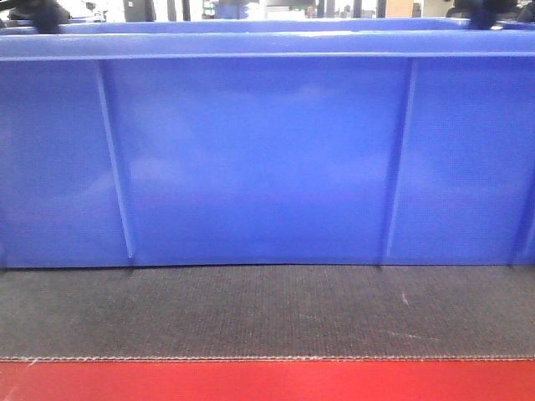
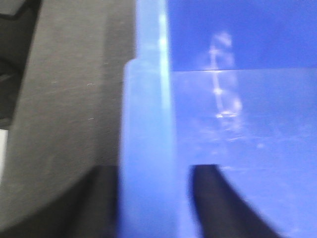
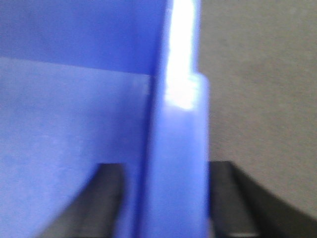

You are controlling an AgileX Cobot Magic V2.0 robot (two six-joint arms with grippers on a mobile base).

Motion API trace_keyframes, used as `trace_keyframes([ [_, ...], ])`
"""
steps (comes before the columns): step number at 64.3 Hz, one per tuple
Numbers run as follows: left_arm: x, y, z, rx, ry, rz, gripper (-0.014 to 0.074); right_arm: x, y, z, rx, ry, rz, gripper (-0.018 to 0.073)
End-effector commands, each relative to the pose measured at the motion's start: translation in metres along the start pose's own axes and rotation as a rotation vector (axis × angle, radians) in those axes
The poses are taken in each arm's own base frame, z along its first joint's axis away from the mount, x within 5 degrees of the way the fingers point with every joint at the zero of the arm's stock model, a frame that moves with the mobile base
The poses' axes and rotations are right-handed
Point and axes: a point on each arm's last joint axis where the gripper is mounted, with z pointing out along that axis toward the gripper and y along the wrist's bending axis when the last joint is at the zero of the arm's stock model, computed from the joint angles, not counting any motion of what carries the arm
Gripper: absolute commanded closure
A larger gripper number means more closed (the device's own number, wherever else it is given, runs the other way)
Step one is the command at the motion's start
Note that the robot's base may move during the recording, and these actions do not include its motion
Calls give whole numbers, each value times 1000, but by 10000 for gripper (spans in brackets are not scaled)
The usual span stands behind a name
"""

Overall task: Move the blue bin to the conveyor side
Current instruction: 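Lower the blue bin with both grippers onto the grey conveyor belt, then open both grippers and lift them off the bin rim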

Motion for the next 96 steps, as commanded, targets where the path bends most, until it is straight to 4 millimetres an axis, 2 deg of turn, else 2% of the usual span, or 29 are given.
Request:
trace_keyframes([
  [1,-15,-9,-9,56,-128,3,118,-21,6,-15,-31,-147,1,159],
  [7,-17,-8,-11,48,-135,14,59,-30,6,-24,-30,-163,-1,155],
  [16,-27,-6,-24,33,-134,4,65,-46,6,-44,-30,-187,1,156],
  [22,-38,-3,-42,21,-143,-8,113,-59,6,-63,-30,-218,2,185],
  [25,-46,-2,-53,17,-160,-15,167,-64,6,-73,-31,-233,3,229],
  [37,-68,4,-102,23,-272,-43,602,-84,6,-118,-35,-347,6,524],
  [39,-70,4,-109,27,-294,-46,640,-87,6,-124,-37,-371,7,559],
  [46,-78,6,-128,43,-375,-53,569,-94,6,-138,-40,-429,8,656],
  [50,-81,7,-138,47,-404,-57,558,-95,7,-147,-57,-424,22,645],
  [60,-79,13,-166,37,-439,-63,580,-100,7,-172,-70,-461,30,648],
  [65,-75,17,-183,35,-458,-69,622,-97,6,-184,-70,-455,30,648],
  [73,-67,23,-207,21,-462,-78,623,-89,6,-198,-70,-461,30,648],
  [79,-57,25,-214,24,-466,-79,623,-82,5,-202,-72,-500,31,648],
  [86,-44,27,-214,27,-479,-66,623,-68,4,-204,-74,-542,32,648],
  [96,-14,25,-200,55,-502,-37,623,-38,0,-209,-37,-633,-5,648],
])
